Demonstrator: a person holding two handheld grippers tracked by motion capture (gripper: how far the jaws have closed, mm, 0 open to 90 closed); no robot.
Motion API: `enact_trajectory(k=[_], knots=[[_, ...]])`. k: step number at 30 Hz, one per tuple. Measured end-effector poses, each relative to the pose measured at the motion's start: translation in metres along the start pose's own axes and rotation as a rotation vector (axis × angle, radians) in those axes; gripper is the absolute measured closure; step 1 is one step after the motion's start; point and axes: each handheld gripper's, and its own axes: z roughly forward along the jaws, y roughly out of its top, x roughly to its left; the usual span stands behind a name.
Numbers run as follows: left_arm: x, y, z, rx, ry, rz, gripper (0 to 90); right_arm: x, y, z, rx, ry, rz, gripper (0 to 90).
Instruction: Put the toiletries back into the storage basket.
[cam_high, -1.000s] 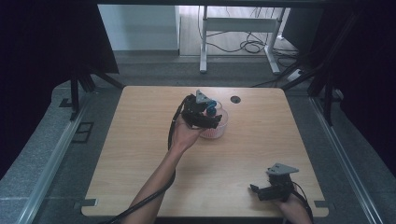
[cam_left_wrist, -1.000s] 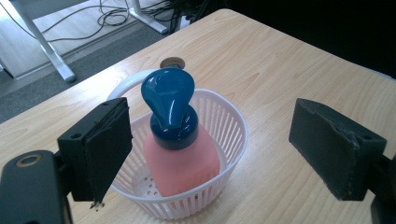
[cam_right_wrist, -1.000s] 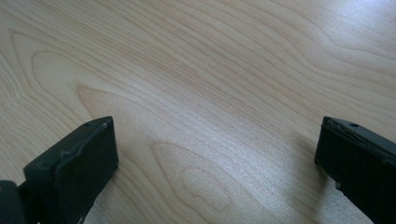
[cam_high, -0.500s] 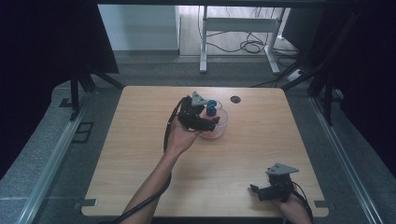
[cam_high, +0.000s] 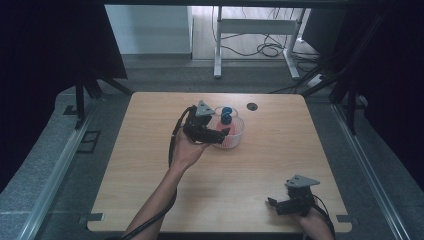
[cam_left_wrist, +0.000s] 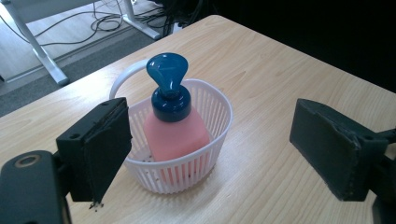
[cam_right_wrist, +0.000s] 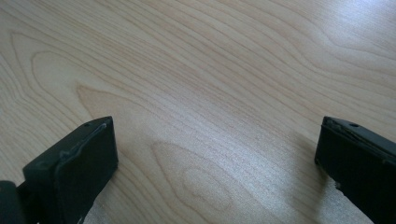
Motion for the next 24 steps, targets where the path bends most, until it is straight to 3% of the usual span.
enact_trajectory(k=[24], knots=[[0.003, -0.023, -0.033, 0.003, -0.013, -0.033, 12.1, 0.0, 0.0, 0.0, 0.002, -0.005, -0.002, 0.0]])
